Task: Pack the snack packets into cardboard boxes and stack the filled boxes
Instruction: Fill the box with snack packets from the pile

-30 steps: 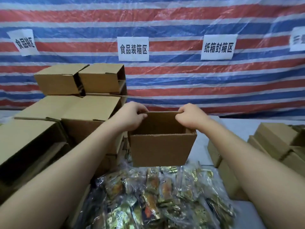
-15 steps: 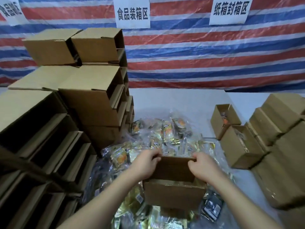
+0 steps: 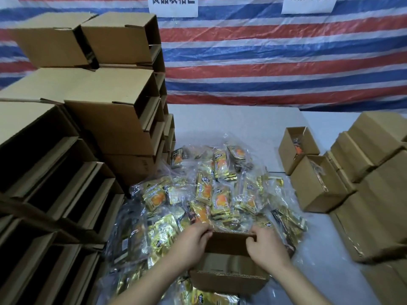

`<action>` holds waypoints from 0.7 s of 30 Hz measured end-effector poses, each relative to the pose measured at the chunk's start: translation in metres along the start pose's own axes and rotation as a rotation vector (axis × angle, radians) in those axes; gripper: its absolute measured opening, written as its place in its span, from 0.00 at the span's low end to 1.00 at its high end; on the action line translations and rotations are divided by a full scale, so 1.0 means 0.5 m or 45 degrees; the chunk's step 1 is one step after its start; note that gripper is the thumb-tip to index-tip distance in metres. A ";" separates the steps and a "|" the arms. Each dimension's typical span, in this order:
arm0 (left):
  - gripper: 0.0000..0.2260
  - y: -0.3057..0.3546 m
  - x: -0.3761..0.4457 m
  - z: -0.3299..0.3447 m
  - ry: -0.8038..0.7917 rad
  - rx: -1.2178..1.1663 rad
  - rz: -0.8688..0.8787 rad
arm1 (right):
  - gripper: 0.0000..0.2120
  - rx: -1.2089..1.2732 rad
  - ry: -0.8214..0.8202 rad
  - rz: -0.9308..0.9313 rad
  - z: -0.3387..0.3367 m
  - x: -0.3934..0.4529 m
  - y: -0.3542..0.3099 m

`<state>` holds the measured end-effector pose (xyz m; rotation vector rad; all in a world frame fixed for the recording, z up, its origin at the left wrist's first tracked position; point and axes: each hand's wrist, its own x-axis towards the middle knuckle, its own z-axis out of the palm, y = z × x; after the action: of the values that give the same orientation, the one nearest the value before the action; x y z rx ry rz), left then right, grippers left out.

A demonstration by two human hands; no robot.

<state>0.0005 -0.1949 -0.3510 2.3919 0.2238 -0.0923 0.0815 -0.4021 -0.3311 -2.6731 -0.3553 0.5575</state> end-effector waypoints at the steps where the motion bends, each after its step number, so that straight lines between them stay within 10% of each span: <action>1: 0.10 -0.006 -0.004 0.007 -0.007 0.016 0.001 | 0.08 0.002 -0.018 0.002 0.009 -0.002 0.002; 16: 0.23 -0.027 -0.017 0.045 -0.034 0.104 -0.058 | 0.06 0.067 -0.001 -0.034 0.051 0.011 0.018; 21: 0.28 -0.006 0.044 0.020 0.247 -0.155 -0.229 | 0.04 0.028 0.023 -0.140 0.044 0.020 0.021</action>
<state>0.0213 -0.1964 -0.3633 2.2551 0.5212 0.0683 0.0826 -0.4013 -0.3576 -2.6170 -0.4852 0.5011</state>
